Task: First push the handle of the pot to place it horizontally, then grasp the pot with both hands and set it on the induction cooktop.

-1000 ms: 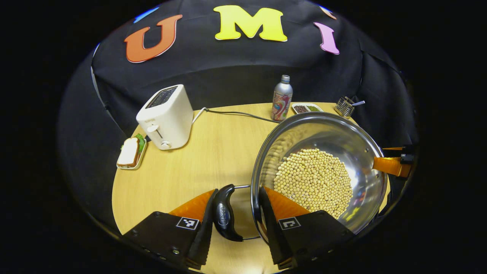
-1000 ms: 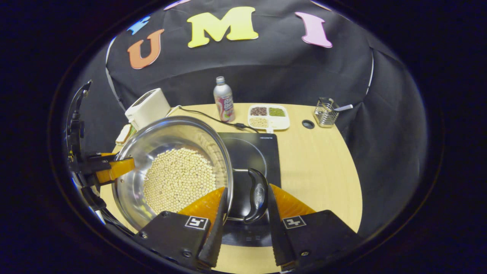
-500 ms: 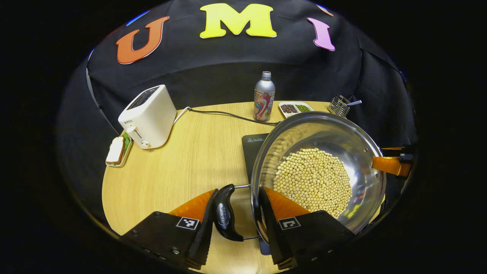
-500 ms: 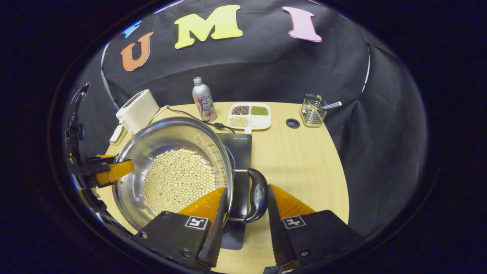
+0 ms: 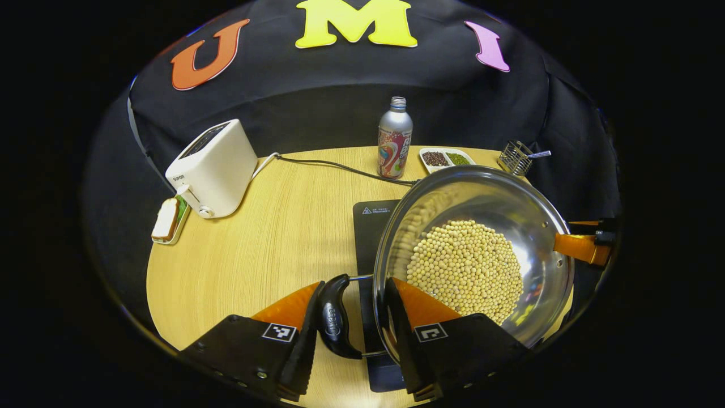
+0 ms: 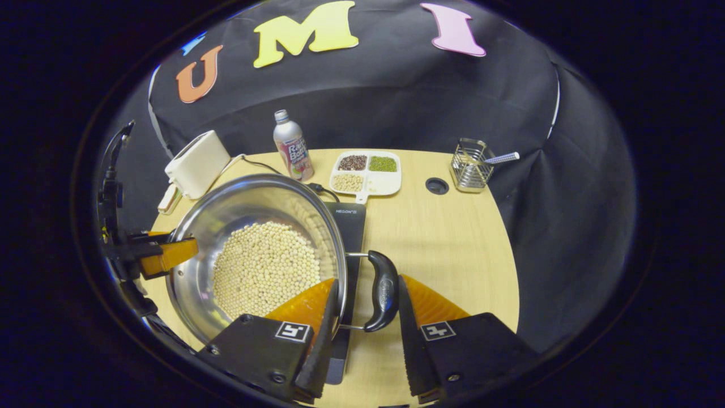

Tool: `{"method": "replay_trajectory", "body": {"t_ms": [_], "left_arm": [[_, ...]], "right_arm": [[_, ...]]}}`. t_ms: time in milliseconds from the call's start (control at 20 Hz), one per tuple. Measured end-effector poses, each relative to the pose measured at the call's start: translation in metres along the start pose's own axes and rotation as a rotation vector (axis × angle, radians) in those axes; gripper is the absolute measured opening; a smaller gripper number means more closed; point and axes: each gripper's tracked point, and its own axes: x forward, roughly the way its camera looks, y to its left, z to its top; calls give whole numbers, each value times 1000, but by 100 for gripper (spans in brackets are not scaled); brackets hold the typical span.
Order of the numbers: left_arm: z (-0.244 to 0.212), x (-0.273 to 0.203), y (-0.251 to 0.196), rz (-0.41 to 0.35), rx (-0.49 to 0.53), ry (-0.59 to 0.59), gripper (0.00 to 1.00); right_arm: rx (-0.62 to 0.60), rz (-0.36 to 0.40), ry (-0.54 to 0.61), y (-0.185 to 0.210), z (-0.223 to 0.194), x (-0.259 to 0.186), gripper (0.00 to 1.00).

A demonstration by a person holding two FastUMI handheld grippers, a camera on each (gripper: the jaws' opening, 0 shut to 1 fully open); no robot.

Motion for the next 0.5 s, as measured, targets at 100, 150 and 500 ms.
{"method": "replay_trajectory", "body": {"t_ms": [100, 150, 500], "left_arm": [[1, 5, 2, 7, 0, 3, 61], [1, 8, 2, 8, -2, 9, 61], [3, 21, 1, -4, -2, 10, 61]], "right_arm": [[-4, 3, 8, 1, 2, 7, 54], [-6, 4, 10, 1, 3, 10, 54], [-38, -1, 14, -2, 8, 24, 55]]}}
